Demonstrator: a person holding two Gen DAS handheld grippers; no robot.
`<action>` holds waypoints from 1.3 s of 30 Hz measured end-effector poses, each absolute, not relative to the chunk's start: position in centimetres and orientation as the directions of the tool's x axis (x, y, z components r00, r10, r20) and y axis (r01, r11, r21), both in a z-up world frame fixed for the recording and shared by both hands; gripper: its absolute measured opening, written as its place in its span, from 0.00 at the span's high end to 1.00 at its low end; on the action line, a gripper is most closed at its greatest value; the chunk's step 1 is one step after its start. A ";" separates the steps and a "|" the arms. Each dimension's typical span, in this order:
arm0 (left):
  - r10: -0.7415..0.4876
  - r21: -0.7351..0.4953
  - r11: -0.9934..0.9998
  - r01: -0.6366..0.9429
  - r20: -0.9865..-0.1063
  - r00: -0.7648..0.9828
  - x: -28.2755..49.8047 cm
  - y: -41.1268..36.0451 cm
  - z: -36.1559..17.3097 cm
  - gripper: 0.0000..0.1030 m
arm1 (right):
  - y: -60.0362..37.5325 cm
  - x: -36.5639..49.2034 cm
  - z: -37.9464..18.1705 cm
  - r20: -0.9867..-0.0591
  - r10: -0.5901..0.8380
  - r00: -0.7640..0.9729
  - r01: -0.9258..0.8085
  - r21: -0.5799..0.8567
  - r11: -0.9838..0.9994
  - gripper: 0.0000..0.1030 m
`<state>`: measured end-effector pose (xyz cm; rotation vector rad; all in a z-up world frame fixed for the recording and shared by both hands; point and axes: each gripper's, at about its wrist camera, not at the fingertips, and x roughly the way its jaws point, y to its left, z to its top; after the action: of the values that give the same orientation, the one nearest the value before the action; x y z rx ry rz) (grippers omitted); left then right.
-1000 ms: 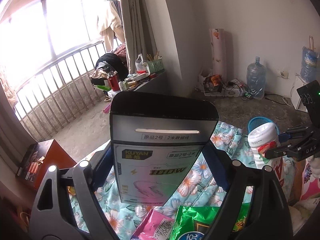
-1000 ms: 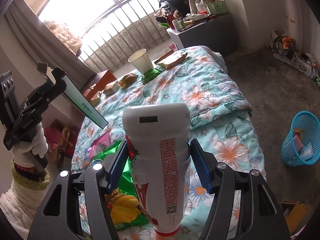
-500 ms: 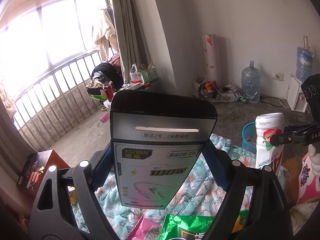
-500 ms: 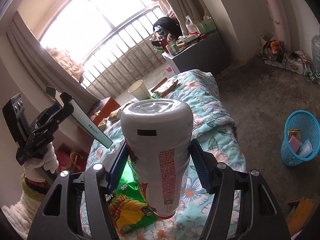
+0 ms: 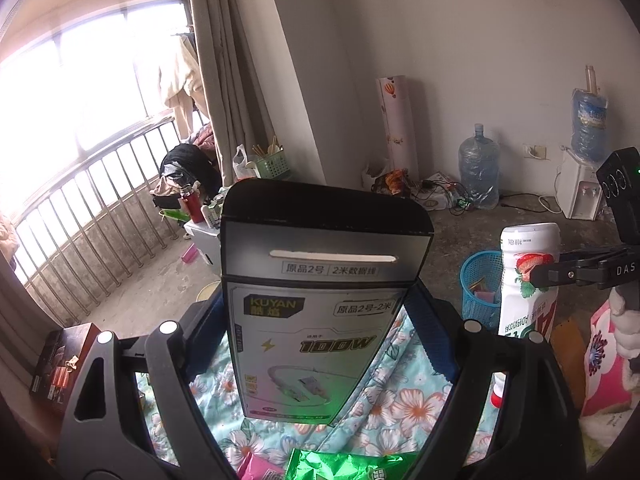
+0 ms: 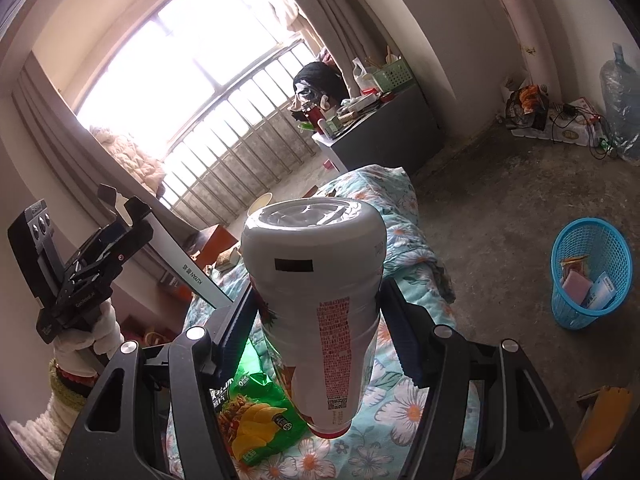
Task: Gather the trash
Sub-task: 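Carry the box and white bottle over the blue wastebasket with both tools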
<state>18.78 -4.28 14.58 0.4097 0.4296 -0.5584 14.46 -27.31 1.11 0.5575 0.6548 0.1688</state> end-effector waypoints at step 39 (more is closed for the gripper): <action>-0.576 0.013 0.390 0.921 -0.777 0.254 26.9 -47.4 -4.1 0.25 | -60.2 14.5 -9.5 -0.642 -0.268 0.718 0.617 0.409 0.672 0.40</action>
<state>26.92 -47.41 -4.06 0.5292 0.7765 -1.0828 14.55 -60.22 -9.45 0.6593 0.5784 -0.5305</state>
